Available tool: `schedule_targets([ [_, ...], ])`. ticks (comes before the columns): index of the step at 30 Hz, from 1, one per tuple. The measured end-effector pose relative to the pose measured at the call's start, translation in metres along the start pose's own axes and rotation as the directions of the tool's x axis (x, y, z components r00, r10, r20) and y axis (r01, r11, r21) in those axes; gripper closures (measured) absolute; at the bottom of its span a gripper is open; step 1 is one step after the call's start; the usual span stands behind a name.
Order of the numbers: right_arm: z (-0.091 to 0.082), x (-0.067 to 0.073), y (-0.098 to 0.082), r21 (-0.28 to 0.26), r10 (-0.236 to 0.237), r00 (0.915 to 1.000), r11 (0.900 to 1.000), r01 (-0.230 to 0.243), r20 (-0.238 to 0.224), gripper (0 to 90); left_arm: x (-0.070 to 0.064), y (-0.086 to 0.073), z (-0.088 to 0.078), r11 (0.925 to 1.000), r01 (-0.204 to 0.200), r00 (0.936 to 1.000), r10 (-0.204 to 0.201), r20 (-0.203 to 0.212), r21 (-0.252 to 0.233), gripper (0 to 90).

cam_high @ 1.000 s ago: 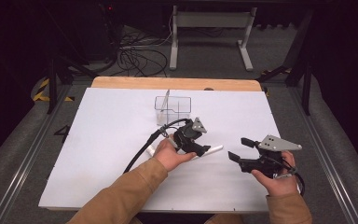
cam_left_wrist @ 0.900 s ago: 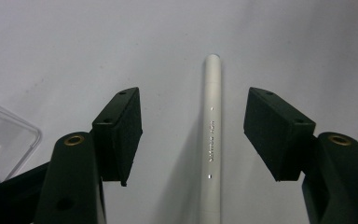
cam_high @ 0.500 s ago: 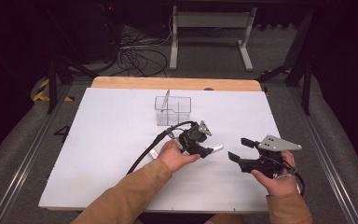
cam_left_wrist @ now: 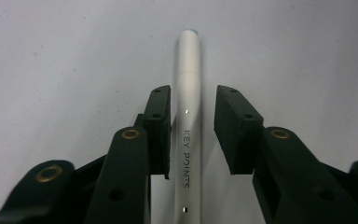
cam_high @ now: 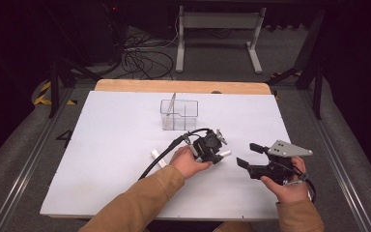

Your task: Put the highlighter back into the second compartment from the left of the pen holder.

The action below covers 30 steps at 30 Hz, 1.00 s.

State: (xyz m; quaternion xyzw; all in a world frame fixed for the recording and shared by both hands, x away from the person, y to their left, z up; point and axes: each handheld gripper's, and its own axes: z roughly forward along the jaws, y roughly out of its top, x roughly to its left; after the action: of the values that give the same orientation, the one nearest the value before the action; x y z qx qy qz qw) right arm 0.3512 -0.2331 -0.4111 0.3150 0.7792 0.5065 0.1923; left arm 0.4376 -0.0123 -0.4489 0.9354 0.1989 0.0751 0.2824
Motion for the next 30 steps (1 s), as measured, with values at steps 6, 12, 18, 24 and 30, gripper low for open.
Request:
schedule_targets([
  [6,0.000,0.000,0.000,0.003,0.004,1.0000,1.000,-0.004,-0.003,26.1,0.000,0.002,0.005,0.9997,-0.002,0.9999,0.002,-0.015,0.026,75.9],
  [12,0.001,0.000,0.000,0.004,0.005,1.0000,1.000,-0.005,-0.005,26.0,-0.002,0.003,0.005,0.9994,-0.008,0.9997,0.009,-0.021,0.035,77.9],
  [18,0.001,0.000,0.000,0.003,0.005,1.0000,1.000,-0.005,-0.008,26.1,-0.002,0.004,-0.001,0.9999,0.003,0.9998,-0.003,-0.019,0.016,78.1],
  [24,0.000,0.001,0.000,0.002,0.004,0.9999,1.000,-0.004,-0.011,26.1,-0.002,0.007,-0.019,0.9994,0.002,0.9997,-0.003,-0.023,-0.034,78.2],
  [30,0.001,0.002,0.001,0.003,0.000,0.9999,1.000,0.001,-0.016,26.1,0.001,0.007,-0.037,0.9970,0.013,0.9997,-0.015,-0.022,-0.076,78.2],
])
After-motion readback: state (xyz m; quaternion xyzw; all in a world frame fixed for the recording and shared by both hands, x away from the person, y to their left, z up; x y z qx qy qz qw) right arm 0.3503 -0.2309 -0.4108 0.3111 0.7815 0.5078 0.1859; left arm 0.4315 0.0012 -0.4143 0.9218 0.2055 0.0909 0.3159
